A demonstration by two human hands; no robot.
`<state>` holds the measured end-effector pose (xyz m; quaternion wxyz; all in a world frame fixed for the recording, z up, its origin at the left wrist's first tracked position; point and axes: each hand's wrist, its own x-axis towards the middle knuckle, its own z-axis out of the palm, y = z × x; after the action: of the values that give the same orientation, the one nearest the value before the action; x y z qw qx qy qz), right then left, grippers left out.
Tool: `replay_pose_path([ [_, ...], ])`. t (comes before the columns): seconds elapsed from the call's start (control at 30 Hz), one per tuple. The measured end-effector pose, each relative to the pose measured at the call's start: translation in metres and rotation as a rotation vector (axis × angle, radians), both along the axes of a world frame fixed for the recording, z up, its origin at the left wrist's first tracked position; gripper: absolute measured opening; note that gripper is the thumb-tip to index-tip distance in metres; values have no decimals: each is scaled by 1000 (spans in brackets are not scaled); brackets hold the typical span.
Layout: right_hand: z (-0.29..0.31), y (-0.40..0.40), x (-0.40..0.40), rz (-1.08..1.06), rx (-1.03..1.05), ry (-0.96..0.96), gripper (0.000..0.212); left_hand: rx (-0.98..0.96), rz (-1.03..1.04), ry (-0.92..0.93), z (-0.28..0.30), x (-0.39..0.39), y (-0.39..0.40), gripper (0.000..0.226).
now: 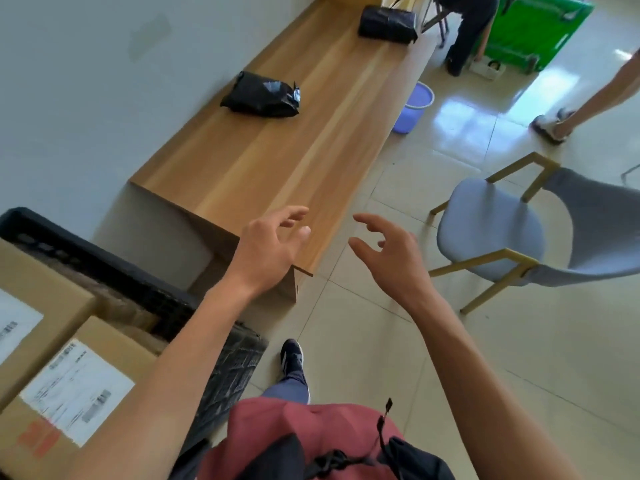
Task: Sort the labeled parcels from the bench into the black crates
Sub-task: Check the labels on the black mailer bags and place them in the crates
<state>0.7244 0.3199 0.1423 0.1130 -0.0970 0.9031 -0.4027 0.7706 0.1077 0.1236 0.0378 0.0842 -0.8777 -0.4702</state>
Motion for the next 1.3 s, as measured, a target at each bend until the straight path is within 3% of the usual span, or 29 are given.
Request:
replay_pose_path([
  [0.57,4,44,-197,-154,-27,-13,42,-2,-147,-11,5,-230,40,37],
  [0.97,-16,103,-368,21,-19,-34,40,-32,47,-44,-4,-355,93,36],
  [1.13,-28,77,-422,210,108,11,41,-36,170,-72,-13,-379,77,34],
  [1.3,-27,27,-474,320,100,57,43,-4,286,-50,-18,-408,47,35],
])
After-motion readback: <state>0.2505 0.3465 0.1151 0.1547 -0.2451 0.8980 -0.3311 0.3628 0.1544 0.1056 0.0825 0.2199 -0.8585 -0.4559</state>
